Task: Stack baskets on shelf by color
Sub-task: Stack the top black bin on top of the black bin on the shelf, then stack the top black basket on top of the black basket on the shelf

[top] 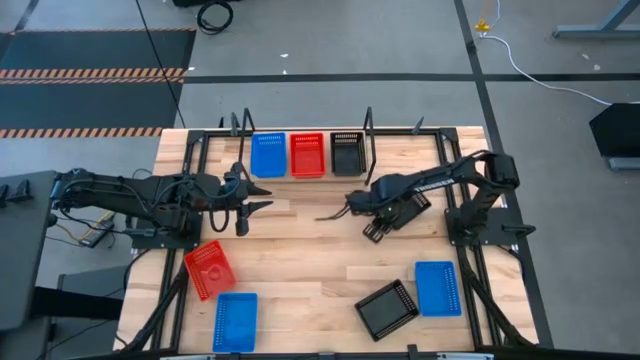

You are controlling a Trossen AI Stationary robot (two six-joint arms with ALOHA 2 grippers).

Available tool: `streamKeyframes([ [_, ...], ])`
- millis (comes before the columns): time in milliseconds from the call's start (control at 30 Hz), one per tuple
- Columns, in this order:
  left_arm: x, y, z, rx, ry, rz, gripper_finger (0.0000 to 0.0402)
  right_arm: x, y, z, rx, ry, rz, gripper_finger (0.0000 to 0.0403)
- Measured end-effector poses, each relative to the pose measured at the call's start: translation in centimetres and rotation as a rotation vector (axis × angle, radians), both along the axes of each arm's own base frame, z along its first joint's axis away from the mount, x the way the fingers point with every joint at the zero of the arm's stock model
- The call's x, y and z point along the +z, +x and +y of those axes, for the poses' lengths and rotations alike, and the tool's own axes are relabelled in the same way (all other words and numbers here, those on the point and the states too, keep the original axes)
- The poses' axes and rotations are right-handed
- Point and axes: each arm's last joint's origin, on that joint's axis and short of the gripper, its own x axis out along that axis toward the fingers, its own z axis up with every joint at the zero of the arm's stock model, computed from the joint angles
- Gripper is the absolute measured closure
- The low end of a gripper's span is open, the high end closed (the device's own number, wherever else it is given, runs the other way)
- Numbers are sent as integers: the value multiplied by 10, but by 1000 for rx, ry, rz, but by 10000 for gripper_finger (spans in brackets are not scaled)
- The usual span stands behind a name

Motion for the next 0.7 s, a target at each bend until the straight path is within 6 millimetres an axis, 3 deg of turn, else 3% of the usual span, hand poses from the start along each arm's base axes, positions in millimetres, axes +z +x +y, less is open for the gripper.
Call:
streamKeyframes([
  [333,1,0,0,0,-1,-9,285,44,34,56,171,63,-269,392],
  [500,1,1,0,0,-2,-16,285,68,48,70,249,49,-411,390],
  [700,1,1,0,0,-2,-16,285,77,48,65,154,-25,-390,383],
])
